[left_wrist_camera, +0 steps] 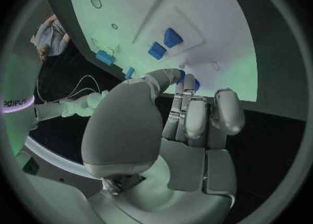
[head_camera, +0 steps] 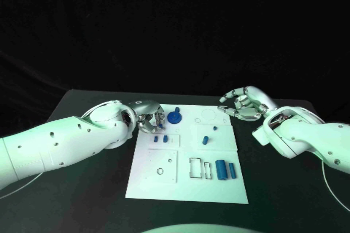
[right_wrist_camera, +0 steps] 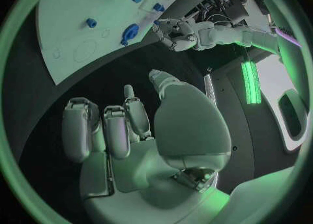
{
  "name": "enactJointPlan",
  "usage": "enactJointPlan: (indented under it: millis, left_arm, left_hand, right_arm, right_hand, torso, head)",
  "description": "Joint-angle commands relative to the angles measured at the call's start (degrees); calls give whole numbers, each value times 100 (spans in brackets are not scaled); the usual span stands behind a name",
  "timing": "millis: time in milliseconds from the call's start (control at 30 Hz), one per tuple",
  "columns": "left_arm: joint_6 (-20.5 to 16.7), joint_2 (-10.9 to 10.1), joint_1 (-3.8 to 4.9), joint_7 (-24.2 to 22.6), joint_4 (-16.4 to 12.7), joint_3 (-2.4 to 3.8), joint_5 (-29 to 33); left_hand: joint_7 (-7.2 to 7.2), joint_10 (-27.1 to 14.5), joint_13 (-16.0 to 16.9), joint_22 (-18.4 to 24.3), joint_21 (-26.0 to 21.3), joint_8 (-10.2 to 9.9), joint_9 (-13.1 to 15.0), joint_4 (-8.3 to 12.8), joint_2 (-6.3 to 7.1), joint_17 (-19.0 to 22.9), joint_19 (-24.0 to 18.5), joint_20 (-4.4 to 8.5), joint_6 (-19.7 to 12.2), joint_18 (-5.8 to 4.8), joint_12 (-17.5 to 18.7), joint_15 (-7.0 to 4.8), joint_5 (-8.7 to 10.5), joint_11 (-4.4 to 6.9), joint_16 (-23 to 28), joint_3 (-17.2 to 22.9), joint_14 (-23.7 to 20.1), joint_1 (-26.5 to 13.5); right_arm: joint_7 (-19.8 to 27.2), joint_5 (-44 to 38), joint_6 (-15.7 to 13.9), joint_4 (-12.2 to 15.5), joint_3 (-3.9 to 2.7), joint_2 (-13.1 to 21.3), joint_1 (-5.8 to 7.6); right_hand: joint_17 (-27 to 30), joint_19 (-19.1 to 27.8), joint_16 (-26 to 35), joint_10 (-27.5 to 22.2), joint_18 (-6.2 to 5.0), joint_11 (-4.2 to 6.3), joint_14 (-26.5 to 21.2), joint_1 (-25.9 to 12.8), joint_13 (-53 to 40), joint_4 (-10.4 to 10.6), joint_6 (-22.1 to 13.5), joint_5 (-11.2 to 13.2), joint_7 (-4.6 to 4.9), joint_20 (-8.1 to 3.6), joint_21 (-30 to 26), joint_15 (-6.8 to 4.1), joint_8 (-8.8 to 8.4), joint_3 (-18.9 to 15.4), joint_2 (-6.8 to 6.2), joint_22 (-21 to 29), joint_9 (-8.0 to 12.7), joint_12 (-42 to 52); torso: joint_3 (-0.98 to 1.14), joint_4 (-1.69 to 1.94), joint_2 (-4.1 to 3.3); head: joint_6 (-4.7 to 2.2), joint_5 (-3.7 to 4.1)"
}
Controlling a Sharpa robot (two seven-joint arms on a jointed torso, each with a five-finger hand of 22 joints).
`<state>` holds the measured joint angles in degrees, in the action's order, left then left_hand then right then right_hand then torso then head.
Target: Assemble the parts on the task board
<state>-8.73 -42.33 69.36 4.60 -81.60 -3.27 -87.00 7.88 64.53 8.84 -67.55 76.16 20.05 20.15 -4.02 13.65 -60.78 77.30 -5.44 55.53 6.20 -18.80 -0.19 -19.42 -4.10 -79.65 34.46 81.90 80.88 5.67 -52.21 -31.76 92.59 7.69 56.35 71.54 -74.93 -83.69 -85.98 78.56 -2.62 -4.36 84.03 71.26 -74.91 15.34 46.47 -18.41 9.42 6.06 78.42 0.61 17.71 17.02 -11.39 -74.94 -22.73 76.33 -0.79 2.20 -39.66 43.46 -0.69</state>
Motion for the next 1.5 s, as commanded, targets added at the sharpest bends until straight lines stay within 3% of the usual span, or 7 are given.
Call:
enactJointPlan:
  millis: [33,633,1500]
  left_arm:
    - [59,41,-4,7,42,2,53]
    - [111,253,-68,-37,314,-2,56]
    - [251,372,-96,-5,411,-14,57]
  left_hand:
    - [13,52,-7,-4,27,-25,-8,9,-14,6,40,3,44,-107,36,2,23,0,-19,-10,31,-61]
    - [15,62,-9,-2,25,-35,-11,13,-15,12,39,6,44,-106,51,4,22,-1,-18,-10,29,-59]
    - [17,78,-11,-2,24,-48,-14,13,-15,54,37,8,48,-106,76,7,32,-3,-4,-18,15,-68]
  right_arm:
    - [30,-33,18,7,-2,-9,-4]
    - [31,-35,23,12,-2,-35,-5]
    - [29,-39,21,17,-2,-38,-5]
  right_hand:
    - [-561,36,34,-37,-42,-2,362,28,-150,28,-6,-34,-21,3,-32,-52,19,-13,33,-681,-5,-16]
    - [-561,36,34,-37,-42,-2,362,28,-150,28,-6,-34,-21,3,-32,-52,19,-13,33,-681,-5,-16]
    - [-561,38,35,-30,-43,1,362,36,-155,31,-2,-36,-23,1,-39,-54,28,-18,36,-677,-7,-9]
  torso:
    - [5,6,1]
    - [-4,1,2]
    - [-3,5,4]
  head:
    - [13,-2]
    - [38,5]
    - [53,25]
